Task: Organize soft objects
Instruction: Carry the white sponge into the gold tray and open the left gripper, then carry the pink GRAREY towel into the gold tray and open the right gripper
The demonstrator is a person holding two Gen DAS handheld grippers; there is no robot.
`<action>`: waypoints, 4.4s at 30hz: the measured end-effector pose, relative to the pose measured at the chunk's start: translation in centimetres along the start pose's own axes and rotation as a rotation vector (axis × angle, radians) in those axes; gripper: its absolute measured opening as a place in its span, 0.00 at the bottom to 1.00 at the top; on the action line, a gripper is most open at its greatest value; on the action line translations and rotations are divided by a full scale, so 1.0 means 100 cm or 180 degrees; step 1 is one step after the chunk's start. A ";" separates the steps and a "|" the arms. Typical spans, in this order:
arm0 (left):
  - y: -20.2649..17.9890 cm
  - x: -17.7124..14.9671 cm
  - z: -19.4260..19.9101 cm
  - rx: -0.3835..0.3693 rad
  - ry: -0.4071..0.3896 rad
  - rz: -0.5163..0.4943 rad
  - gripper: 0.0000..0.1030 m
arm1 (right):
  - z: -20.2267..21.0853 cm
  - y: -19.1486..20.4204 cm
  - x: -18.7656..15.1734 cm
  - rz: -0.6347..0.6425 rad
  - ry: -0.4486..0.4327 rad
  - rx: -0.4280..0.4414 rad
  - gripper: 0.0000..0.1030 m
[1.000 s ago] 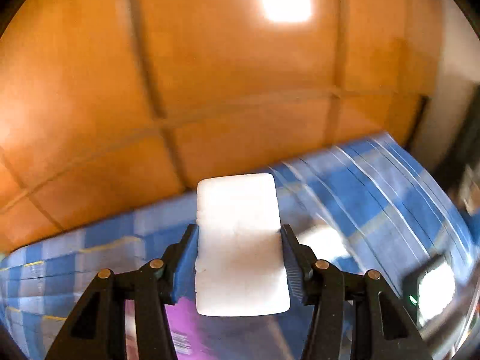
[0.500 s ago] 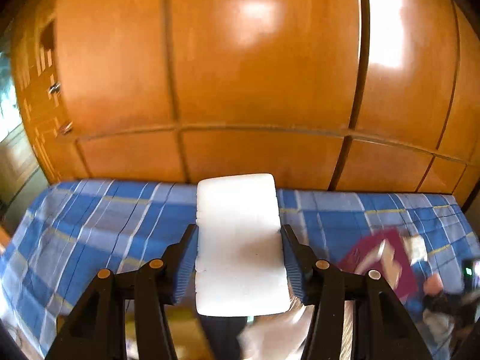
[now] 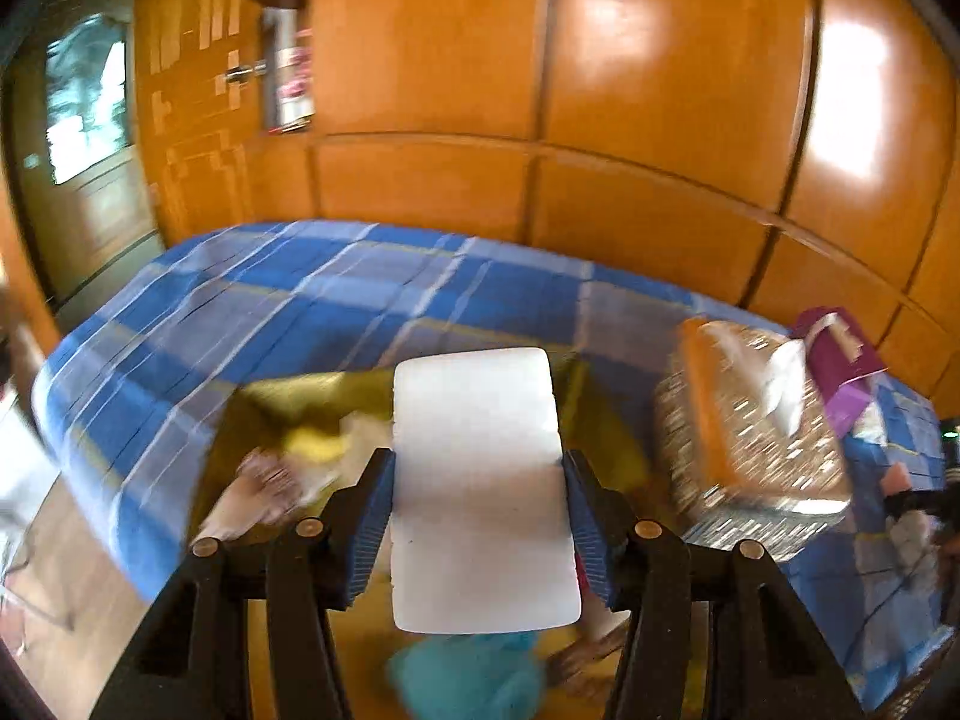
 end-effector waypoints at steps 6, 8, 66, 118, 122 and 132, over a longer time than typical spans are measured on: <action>0.042 -0.016 0.008 0.0266 -0.0114 0.0058 0.55 | -0.002 0.000 0.002 0.0133 -0.0060 -0.0132 0.49; 0.050 -0.019 0.008 0.0287 -0.0108 0.0095 0.55 | -0.003 0.000 0.003 0.0175 -0.0079 -0.0170 0.48; 0.047 -0.036 0.007 0.0335 -0.0089 -0.0036 0.89 | -0.005 0.000 0.006 0.0197 -0.0133 -0.0194 0.45; 0.091 -0.022 0.014 0.0493 -0.0145 0.0240 0.90 | 0.196 0.415 -0.035 0.2783 -0.0789 0.2068 0.41; 0.086 -0.027 0.008 0.0465 -0.0081 0.0191 0.91 | 0.171 0.422 -0.026 0.2636 -0.0824 0.1795 0.43; 0.086 -0.026 0.011 0.0511 -0.0136 0.0196 0.94 | 0.195 0.434 -0.027 0.2724 -0.1195 0.1821 0.58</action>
Point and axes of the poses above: each gripper's, at about its wrist camera, not at the fingertips, and z roughly against the way its jaws point, y to its left, x to its top, the point moved 7 cm from there along -z, roughly the way its jaws point, and after that the axes turned 13 degrees about z, right-handed, at the moved point
